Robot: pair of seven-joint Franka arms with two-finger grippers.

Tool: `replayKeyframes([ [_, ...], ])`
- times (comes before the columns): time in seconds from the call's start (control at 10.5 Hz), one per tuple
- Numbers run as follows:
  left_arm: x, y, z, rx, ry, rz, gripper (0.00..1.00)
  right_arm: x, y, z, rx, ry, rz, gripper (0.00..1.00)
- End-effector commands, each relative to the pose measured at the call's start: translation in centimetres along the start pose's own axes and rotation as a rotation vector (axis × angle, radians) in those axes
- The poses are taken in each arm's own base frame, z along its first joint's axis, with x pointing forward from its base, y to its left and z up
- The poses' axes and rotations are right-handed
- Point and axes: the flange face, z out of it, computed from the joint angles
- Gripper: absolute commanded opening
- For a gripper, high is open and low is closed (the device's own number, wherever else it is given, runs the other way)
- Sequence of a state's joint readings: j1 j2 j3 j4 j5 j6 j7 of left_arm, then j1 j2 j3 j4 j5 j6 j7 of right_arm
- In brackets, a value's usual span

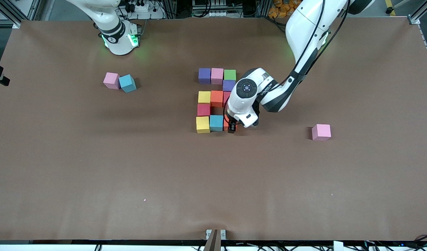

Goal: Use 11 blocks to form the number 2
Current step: 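Lower the orange cube beside teal with the left gripper and release it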

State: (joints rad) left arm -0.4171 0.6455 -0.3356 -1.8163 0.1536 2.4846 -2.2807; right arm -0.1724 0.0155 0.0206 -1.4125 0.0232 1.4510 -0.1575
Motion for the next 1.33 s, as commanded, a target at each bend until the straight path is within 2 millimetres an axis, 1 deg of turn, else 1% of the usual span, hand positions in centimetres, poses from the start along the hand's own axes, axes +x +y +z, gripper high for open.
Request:
replayKeyframes([
  [0.0,0.2,0.1,-1.1,-0.028,0.005,-0.006,1.00,-0.3,0.6,-0.6,0.013,0.001,0.017,1.00],
  [0.1,0.1,0.0,-1.4,-0.027,0.008,-0.006,1.00,-0.3,0.6,-0.6,0.010,0.000,0.018,1.00],
  [0.19,0.0,-0.3,-1.4,-0.010,0.022,-0.002,1.00,-0.3,0.6,-0.6,0.007,0.000,0.015,1.00],
  [0.48,-0.2,-0.2,-3.6,-0.017,0.028,-0.005,1.00,-0.5,0.8,-0.8,0.007,-0.003,0.019,1.00],
  [0.76,-0.4,-0.1,-5.6,-0.030,0.032,0.005,1.00,-0.4,0.3,-0.8,0.005,-0.004,0.011,1.00],
  [0.95,-0.3,0.4,-7.2,-0.052,0.028,0.023,1.00,-0.4,0.4,-0.8,0.003,-0.004,0.012,1.00],
  [1.05,0.1,1.1,-8.0,-0.064,0.022,0.029,1.00,-0.4,0.4,-0.8,0.003,-0.004,0.012,1.00],
  [1.14,1.2,2.1,-9.2,-0.078,0.029,0.019,1.00,-0.4,0.5,-0.8,0.003,-0.004,0.015,1.00],
  [1.24,2.7,3.2,-10.5,-0.085,0.039,0.026,1.00,-0.4,0.5,-0.8,0.003,-0.004,0.011,1.00],
])
